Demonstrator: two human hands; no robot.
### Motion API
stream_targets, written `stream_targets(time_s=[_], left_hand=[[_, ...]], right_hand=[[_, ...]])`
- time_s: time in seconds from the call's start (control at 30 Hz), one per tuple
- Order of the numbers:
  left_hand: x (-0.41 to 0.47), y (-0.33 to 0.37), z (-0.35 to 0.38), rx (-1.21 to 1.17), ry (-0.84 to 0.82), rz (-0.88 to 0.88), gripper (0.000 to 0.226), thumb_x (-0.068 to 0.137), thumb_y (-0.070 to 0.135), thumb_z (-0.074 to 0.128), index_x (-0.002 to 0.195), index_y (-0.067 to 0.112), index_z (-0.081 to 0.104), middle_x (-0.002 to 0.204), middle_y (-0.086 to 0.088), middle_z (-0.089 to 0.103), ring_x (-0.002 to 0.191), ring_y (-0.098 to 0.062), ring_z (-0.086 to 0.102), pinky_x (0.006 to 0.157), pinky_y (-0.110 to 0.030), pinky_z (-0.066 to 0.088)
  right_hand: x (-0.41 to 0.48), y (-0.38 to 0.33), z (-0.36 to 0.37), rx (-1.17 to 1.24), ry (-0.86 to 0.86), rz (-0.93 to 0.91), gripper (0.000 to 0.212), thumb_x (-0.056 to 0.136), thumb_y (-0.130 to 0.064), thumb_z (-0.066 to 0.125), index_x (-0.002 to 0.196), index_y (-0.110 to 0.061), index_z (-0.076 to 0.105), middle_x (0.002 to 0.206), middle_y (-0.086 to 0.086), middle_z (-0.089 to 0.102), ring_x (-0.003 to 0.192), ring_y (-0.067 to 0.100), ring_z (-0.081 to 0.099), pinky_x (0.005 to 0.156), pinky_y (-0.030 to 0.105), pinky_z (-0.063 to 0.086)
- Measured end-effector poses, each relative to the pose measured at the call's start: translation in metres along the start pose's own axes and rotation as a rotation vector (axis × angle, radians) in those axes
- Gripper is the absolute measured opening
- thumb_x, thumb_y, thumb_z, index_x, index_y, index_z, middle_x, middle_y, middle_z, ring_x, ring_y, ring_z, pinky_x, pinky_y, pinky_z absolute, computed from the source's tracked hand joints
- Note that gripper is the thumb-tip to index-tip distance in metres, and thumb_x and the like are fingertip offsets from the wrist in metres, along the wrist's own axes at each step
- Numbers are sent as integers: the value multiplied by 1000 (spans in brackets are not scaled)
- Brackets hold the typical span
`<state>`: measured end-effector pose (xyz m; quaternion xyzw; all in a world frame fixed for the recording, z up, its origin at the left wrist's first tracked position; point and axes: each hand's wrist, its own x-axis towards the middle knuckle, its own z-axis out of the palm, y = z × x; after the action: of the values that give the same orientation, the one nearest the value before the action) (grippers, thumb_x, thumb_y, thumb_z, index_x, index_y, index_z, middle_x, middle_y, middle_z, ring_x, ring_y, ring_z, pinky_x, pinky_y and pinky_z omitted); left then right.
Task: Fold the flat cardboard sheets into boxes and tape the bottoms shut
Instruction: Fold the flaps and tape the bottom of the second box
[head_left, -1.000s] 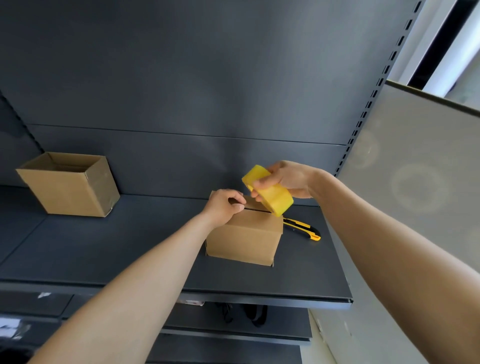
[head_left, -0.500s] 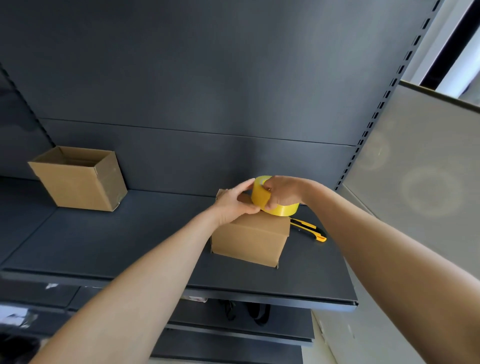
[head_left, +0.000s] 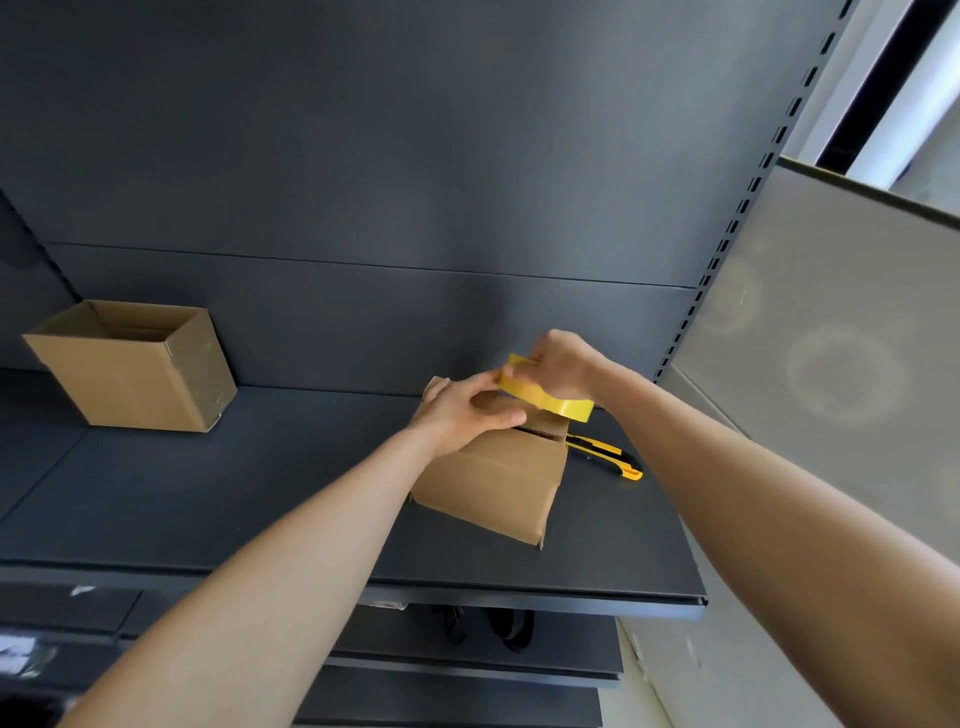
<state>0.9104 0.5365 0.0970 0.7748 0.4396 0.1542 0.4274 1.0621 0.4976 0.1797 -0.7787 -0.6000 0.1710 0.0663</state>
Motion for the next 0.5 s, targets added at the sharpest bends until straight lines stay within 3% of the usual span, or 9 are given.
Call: stream_targets(time_s=[0.1,0.2,0.3,0.4,0.5], left_hand=[[-3,6,0,31,-33,-37,102,53,90,48,144,51,20,137,32,43,144,-21,0,113,-48,7],[-2,8,-2,-25,-29,-44,97,57,90,45,142,55,14,141,30,39,144,-20,1,112,-51,10],[0,8,-2,-79,2,-11,96,65,85,46,145,47,12,142,23,41,143,-20,14,114,-51,15],[-1,10,-5,-291,2,26,97,73,77,49,150,34,9,149,11,38,139,-15,31,113,-39,22],[-5,14,-13,-390,23,6,108,62,86,44,150,29,16,142,11,39,134,-9,34,102,-27,25]], right_hand=[[6,-8,-8,116,36,99,42,93,-47,52,87,-6,57,64,0,38,55,16,38,48,24,31],[7,-15,-21,293,-25,157,37,90,-43,60,86,-7,51,71,2,44,61,17,45,53,26,37],[8,-22,-32,768,-122,220,30,87,-25,69,106,-7,53,95,9,61,85,25,63,70,37,54],[14,-21,-30,1229,-76,399,35,92,-21,61,122,-7,49,106,11,63,97,29,65,83,46,54],[17,-17,-17,1607,-89,521,32,97,-24,52,123,-7,46,121,15,60,106,31,62,85,49,50]])
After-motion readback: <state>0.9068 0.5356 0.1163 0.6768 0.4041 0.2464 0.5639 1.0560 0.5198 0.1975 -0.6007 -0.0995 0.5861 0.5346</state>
